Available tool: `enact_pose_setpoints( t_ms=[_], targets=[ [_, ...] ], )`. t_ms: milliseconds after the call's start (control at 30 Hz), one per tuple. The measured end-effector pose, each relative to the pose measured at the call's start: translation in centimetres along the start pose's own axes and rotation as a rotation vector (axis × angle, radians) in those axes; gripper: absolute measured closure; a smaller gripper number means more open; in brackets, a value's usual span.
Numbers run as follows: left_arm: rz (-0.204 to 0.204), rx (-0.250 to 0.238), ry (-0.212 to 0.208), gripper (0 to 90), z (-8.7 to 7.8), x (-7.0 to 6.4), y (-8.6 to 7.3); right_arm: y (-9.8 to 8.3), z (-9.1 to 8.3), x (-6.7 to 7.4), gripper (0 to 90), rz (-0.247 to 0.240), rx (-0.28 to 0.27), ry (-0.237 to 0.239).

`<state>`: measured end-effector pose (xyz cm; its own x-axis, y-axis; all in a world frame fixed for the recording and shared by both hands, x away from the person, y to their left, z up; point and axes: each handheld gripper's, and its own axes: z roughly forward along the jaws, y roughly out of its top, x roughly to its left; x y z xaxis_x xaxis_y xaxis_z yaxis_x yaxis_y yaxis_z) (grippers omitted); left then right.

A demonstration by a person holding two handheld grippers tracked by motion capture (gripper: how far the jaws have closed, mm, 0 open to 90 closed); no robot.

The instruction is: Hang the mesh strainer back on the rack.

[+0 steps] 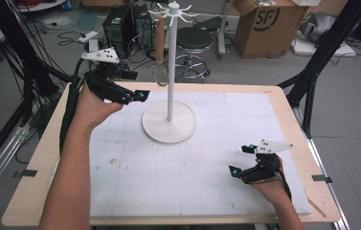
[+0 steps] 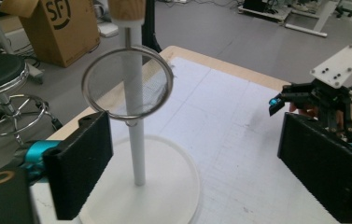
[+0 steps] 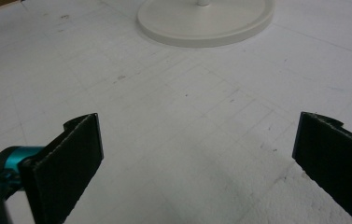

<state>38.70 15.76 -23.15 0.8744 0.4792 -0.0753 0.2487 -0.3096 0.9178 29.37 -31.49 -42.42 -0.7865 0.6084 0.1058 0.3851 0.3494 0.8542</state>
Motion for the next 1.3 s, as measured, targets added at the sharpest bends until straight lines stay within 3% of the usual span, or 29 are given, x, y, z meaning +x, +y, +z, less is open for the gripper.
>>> enact_pose_setpoints(
  t_ms=[300,667,1000,1300],
  targets=[
    [-0.002,-0.011,-0.019,1.9,-0.3,-0.9,-2.0,0.0,0.0,0.0,0.6,0.001,-0.001,-0.004],
    [0.008,-0.024,-0.035,1.6,-1.2,-2.1,-4.9,0.0,0.1,0.1,0.5,-0.002,0.001,-0.002],
    [0.028,-0.022,-0.019,1.6,-1.6,-4.3,-8.8,0.0,-0.2,0.2,0.5,-0.006,-0.008,0.002],
    [0.010,0.001,-0.018,1.6,-1.2,-5.6,-12.5,0.0,-0.1,0.0,0.5,-0.005,-0.004,0.000]
  ],
)
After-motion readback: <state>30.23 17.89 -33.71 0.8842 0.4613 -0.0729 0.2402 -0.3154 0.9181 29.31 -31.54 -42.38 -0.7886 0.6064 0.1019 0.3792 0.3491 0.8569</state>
